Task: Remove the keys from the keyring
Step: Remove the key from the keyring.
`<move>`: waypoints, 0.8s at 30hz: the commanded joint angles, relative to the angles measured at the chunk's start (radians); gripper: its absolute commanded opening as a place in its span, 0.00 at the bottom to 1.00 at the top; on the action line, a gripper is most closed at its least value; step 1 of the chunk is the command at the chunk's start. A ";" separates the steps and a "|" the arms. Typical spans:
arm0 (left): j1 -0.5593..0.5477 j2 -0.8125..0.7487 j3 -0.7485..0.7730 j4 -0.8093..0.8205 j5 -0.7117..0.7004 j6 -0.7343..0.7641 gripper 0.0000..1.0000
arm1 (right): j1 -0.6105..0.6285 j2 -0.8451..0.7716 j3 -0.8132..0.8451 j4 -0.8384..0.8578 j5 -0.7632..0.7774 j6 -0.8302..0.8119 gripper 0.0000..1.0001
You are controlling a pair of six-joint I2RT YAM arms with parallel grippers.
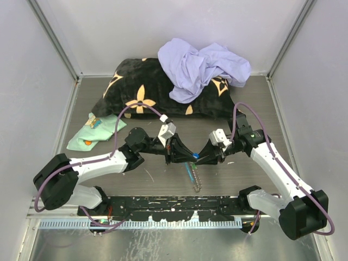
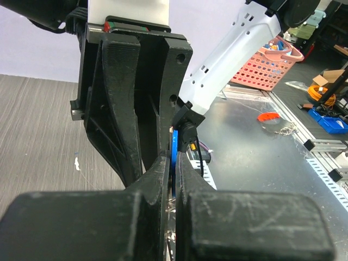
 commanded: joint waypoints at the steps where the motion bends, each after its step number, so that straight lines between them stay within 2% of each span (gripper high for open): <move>1: -0.001 -0.005 0.063 0.107 0.010 -0.008 0.00 | 0.011 -0.023 0.015 -0.018 -0.040 -0.041 0.26; 10: -0.001 0.008 0.065 0.106 0.021 -0.007 0.00 | 0.013 -0.024 0.035 -0.053 -0.044 -0.057 0.01; 15: -0.002 0.004 0.058 0.095 0.032 0.015 0.00 | 0.013 -0.020 0.052 -0.077 -0.050 -0.059 0.01; 24: 0.002 -0.144 0.024 -0.132 0.010 0.202 0.00 | 0.009 -0.011 0.055 0.098 0.005 0.206 0.01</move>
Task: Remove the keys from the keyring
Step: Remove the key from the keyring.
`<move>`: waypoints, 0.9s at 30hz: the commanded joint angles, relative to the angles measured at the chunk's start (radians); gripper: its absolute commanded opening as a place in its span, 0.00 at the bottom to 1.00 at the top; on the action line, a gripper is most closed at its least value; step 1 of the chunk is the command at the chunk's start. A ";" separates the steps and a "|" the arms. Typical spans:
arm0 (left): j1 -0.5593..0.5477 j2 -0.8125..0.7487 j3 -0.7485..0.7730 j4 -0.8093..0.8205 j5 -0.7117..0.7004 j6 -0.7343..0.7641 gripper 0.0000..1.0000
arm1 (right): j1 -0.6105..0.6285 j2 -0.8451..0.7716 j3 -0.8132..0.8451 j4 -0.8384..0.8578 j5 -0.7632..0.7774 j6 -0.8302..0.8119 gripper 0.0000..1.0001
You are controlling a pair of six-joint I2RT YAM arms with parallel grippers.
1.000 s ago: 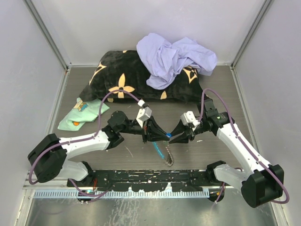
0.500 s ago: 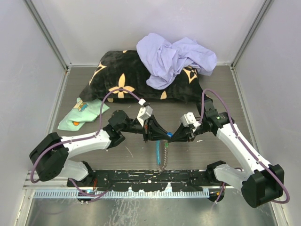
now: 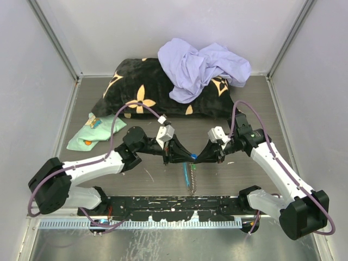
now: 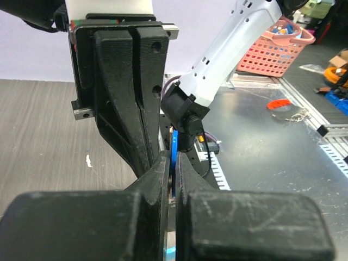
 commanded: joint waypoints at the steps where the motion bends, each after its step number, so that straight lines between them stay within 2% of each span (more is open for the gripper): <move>1: 0.002 -0.120 0.005 -0.055 -0.020 0.121 0.00 | 0.000 -0.010 0.038 0.119 0.012 0.158 0.01; 6: 0.002 -0.140 -0.019 -0.048 -0.031 0.125 0.00 | 0.000 -0.008 0.023 0.220 0.047 0.300 0.01; 13: 0.002 -0.156 -0.043 -0.055 -0.078 0.157 0.00 | 0.000 -0.007 0.011 0.289 0.068 0.394 0.01; 22: 0.002 -0.193 -0.060 -0.060 -0.142 0.192 0.00 | 0.001 -0.001 -0.009 0.294 0.049 0.390 0.02; 27: 0.002 -0.182 -0.078 0.019 -0.148 0.147 0.00 | 0.002 -0.002 -0.015 0.297 0.049 0.386 0.07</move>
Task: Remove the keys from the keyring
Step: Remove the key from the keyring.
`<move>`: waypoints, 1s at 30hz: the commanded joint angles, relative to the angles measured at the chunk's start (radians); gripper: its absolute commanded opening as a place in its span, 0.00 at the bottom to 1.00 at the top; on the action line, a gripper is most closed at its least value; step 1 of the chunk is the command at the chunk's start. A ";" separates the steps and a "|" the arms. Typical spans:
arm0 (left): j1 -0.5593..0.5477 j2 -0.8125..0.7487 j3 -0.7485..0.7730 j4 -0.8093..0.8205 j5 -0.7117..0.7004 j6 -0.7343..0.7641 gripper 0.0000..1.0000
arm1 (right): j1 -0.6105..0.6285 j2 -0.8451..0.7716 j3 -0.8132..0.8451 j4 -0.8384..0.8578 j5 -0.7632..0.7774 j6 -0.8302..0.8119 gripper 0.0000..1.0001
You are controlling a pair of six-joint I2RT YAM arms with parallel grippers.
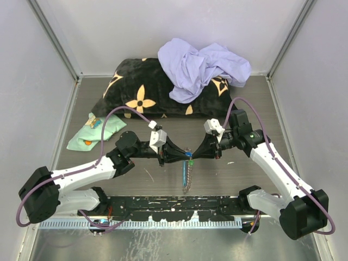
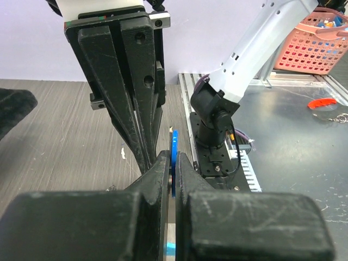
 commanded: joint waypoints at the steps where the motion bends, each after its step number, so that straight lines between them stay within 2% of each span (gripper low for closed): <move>1: 0.002 -0.022 -0.009 0.144 -0.015 -0.032 0.00 | 0.001 -0.002 0.000 0.033 -0.015 0.006 0.09; 3: 0.002 -0.019 -0.019 0.169 -0.017 -0.047 0.00 | 0.001 -0.001 -0.005 0.038 -0.013 0.010 0.14; 8: 0.002 -0.010 -0.031 0.250 -0.007 -0.105 0.00 | 0.001 0.002 -0.016 0.097 0.011 0.081 0.37; 12: 0.002 -0.015 -0.033 0.243 -0.001 -0.107 0.00 | -0.002 0.001 -0.001 0.085 0.003 0.092 0.40; 15: 0.002 -0.026 -0.037 0.241 0.006 -0.109 0.00 | -0.015 -0.001 0.022 0.020 -0.038 0.045 0.40; 19: 0.002 -0.037 -0.037 0.232 0.021 -0.111 0.00 | -0.033 -0.004 0.066 -0.157 -0.126 -0.124 0.38; 21: 0.002 -0.039 -0.038 0.229 0.022 -0.112 0.00 | -0.037 -0.007 0.085 -0.221 -0.150 -0.186 0.34; 26: 0.002 -0.031 -0.039 0.234 0.017 -0.112 0.00 | -0.035 -0.012 0.081 -0.296 -0.174 -0.291 0.15; 30: 0.002 -0.017 -0.027 0.241 0.014 -0.117 0.00 | -0.017 -0.010 0.069 -0.312 -0.167 -0.334 0.13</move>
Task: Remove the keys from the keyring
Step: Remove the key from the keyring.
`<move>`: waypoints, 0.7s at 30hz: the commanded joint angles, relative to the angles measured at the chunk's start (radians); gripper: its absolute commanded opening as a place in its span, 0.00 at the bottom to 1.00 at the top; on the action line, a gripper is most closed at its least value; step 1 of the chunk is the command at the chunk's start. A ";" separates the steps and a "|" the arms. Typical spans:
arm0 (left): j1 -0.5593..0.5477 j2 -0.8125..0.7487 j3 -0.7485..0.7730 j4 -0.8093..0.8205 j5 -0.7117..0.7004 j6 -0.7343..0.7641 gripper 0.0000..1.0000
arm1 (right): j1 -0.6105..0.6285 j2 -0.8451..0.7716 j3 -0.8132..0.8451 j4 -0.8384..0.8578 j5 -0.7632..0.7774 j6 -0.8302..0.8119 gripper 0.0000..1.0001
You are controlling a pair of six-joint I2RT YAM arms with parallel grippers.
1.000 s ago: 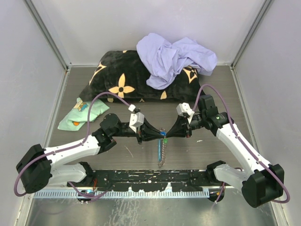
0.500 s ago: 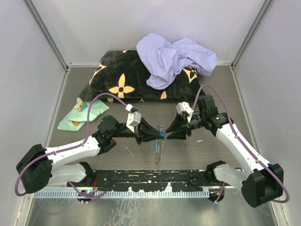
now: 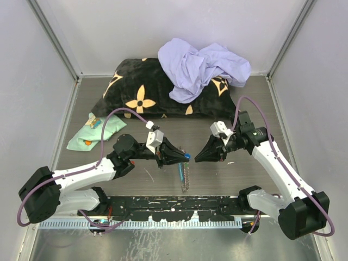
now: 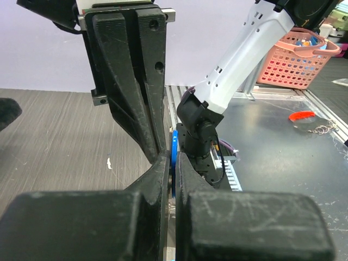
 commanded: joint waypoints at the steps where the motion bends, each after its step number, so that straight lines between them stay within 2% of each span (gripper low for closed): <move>1: 0.002 -0.012 0.022 0.111 0.000 -0.011 0.00 | 0.022 -0.011 0.014 -0.056 -0.045 -0.099 0.13; 10: 0.002 0.030 0.045 0.150 -0.007 -0.037 0.00 | 0.048 -0.002 -0.012 -0.043 -0.038 -0.144 0.21; 21: 0.002 0.056 0.054 0.189 -0.010 -0.057 0.00 | 0.059 0.009 -0.026 0.031 -0.003 -0.069 0.22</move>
